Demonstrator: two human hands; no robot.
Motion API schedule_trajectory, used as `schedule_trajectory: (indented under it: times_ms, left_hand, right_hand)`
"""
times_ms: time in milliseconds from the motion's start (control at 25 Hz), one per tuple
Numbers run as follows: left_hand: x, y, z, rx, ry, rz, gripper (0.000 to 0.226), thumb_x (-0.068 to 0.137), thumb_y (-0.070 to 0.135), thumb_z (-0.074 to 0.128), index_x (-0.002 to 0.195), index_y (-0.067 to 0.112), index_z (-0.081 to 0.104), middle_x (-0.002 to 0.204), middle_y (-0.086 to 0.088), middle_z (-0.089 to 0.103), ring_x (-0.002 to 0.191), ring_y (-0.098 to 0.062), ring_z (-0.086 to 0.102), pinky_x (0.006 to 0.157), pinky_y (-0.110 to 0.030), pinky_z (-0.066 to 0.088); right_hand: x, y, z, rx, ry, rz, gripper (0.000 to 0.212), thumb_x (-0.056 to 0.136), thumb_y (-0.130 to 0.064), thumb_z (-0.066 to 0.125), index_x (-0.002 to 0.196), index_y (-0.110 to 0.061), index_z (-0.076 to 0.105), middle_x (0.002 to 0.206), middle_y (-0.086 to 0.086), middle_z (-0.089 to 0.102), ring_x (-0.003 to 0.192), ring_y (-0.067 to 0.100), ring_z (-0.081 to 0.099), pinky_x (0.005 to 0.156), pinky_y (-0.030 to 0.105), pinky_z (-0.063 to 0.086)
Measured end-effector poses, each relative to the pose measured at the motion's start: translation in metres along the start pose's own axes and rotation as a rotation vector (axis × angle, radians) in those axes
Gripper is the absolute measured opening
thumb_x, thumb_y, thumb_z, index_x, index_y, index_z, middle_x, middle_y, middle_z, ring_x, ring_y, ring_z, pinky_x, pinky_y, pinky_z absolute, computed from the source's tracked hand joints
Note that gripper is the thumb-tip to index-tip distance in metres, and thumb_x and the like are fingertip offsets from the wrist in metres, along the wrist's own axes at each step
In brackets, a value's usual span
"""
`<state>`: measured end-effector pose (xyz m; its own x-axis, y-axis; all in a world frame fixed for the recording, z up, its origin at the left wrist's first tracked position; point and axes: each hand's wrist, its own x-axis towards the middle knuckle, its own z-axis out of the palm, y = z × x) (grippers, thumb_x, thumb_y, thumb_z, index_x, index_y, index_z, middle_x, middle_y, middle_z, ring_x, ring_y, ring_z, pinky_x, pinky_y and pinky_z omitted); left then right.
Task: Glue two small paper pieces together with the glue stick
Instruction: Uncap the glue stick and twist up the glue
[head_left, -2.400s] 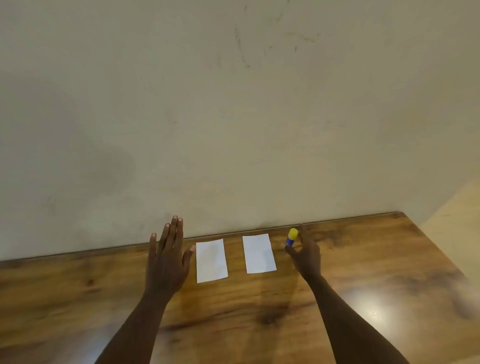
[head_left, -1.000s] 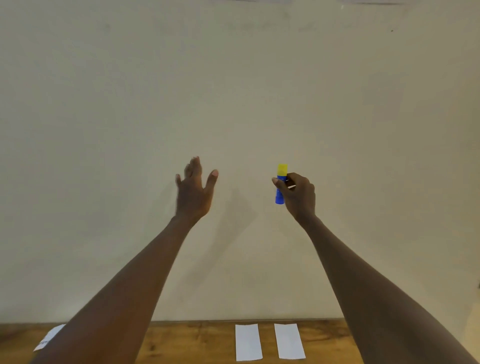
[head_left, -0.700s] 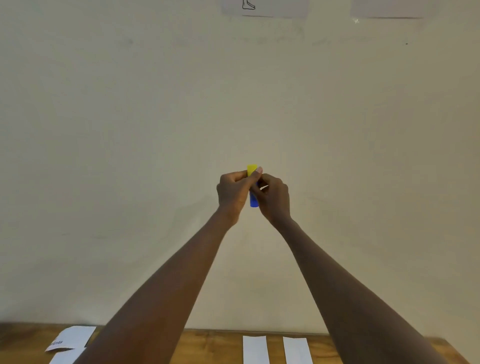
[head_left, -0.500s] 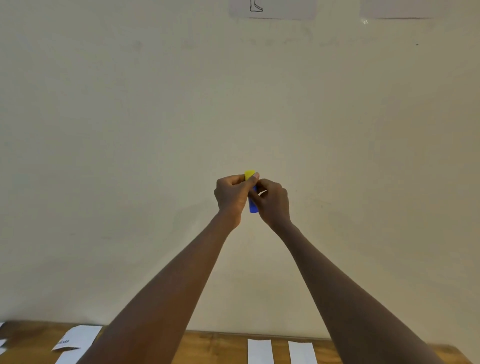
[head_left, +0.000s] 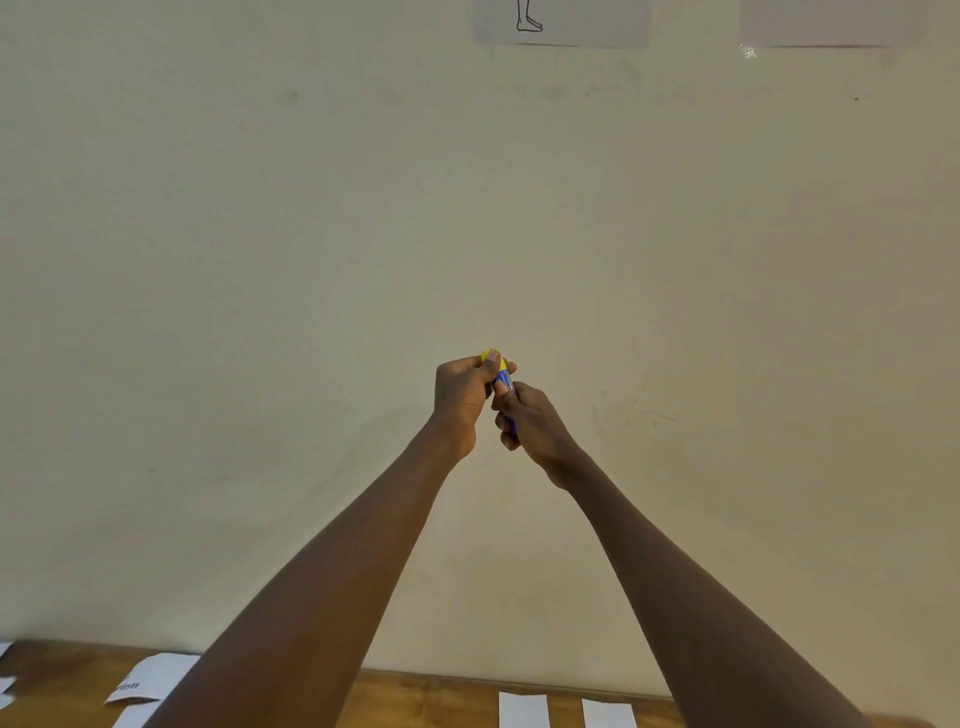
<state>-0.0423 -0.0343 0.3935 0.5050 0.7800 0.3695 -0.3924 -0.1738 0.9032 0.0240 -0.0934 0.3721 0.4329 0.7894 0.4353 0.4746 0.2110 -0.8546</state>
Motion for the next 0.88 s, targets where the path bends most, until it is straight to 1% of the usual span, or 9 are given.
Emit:
schedule_trajectory:
  times_ms: [80, 200, 280, 400, 480, 560, 640, 760, 880]
  left_hand:
    - [0.001, 0.001, -0.004, 0.015, -0.057, -0.012, 0.026, 0.094, 0.020, 0.044, 0.091, 0.003, 0.063, 0.103, -0.008, 0.063, 0.095, -0.020, 0.057, 0.081, -0.024, 0.041]
    - [0.000, 0.001, -0.004, 0.009, -0.096, -0.054, 0.029, 0.095, 0.025, 0.039, 0.078, 0.015, 0.060, 0.105, -0.002, 0.063, 0.098, -0.021, 0.056, 0.098, -0.048, 0.031]
    - [0.000, 0.001, -0.002, -0.042, -0.091, -0.081, 0.032, 0.096, 0.024, 0.036, 0.073, 0.017, 0.058, 0.095, 0.000, 0.065, 0.096, -0.021, 0.057, 0.099, -0.051, 0.033]
    - [0.005, 0.007, -0.010, -0.290, -0.021, -0.104, 0.037, 0.097, 0.024, 0.030, 0.068, 0.016, 0.051, 0.065, 0.007, 0.068, 0.093, -0.018, 0.060, 0.099, -0.050, 0.034]
    - [0.011, 0.009, -0.021, -0.330, 0.030, -0.109, 0.034, 0.098, 0.027, 0.027, 0.074, 0.017, 0.049, 0.076, 0.005, 0.067, 0.106, -0.019, 0.057, 0.104, -0.057, 0.026]
    - [0.009, 0.005, -0.028, -0.231, -0.009, -0.133, 0.031, 0.098, 0.029, 0.026, 0.080, 0.017, 0.048, 0.095, 0.000, 0.063, 0.118, -0.022, 0.052, 0.106, -0.061, 0.019]
    - [0.004, -0.001, -0.027, -0.074, -0.094, -0.177, 0.031, 0.097, 0.034, 0.025, 0.083, 0.018, 0.047, 0.105, -0.002, 0.060, 0.122, -0.025, 0.048, 0.107, -0.060, 0.018]
    - [0.001, -0.005, -0.017, 0.042, -0.217, -0.177, 0.035, 0.092, 0.048, 0.033, 0.106, 0.019, 0.047, 0.109, 0.000, 0.054, 0.110, -0.022, 0.047, 0.103, -0.054, 0.027]
    - [0.001, -0.006, -0.004, 0.057, -0.157, -0.017, 0.027, 0.083, 0.032, 0.061, 0.097, 0.014, 0.047, 0.095, -0.011, 0.054, 0.094, -0.025, 0.052, 0.088, -0.046, 0.043]
  right_hand:
    - [0.000, -0.002, 0.000, 0.059, -0.029, 0.000, 0.032, 0.097, -0.027, 0.029, 0.074, -0.008, 0.041, 0.061, 0.003, 0.036, 0.052, 0.011, 0.031, 0.044, 0.017, 0.030]
    - [0.001, -0.004, -0.001, 0.104, -0.048, -0.008, 0.035, 0.097, -0.028, 0.026, 0.071, -0.010, 0.043, 0.060, 0.002, 0.036, 0.051, 0.010, 0.031, 0.046, 0.019, 0.030]
    - [0.001, -0.004, -0.004, 0.127, -0.073, 0.021, 0.035, 0.097, -0.027, 0.026, 0.071, -0.012, 0.044, 0.058, 0.001, 0.035, 0.048, 0.009, 0.030, 0.048, 0.021, 0.029]
    - [-0.004, 0.002, -0.007, 0.287, -0.184, 0.101, 0.035, 0.096, -0.027, 0.026, 0.070, -0.013, 0.046, 0.047, -0.005, 0.038, 0.040, 0.005, 0.028, 0.044, 0.018, 0.028]
    - [-0.008, 0.009, -0.009, 0.344, -0.190, 0.129, 0.037, 0.096, -0.028, 0.026, 0.069, -0.013, 0.045, 0.043, -0.008, 0.039, 0.037, 0.005, 0.029, 0.041, 0.015, 0.029]
    - [-0.009, 0.014, -0.011, 0.347, -0.132, 0.093, 0.036, 0.096, -0.027, 0.027, 0.070, -0.012, 0.046, 0.049, -0.004, 0.039, 0.042, 0.005, 0.031, 0.043, 0.016, 0.031]
    - [-0.007, 0.013, -0.012, 0.329, -0.066, 0.020, 0.034, 0.096, -0.025, 0.028, 0.073, -0.011, 0.049, 0.056, 0.001, 0.038, 0.047, 0.008, 0.033, 0.046, 0.019, 0.032]
    - [-0.002, 0.009, -0.010, 0.317, -0.003, -0.049, 0.029, 0.096, -0.025, 0.033, 0.080, -0.009, 0.052, 0.060, 0.003, 0.042, 0.049, 0.009, 0.038, 0.048, 0.019, 0.036]
    - [0.000, 0.006, -0.009, 0.316, 0.001, -0.075, 0.025, 0.095, -0.021, 0.033, 0.090, -0.011, 0.055, 0.064, 0.002, 0.047, 0.052, 0.009, 0.043, 0.052, 0.020, 0.037]
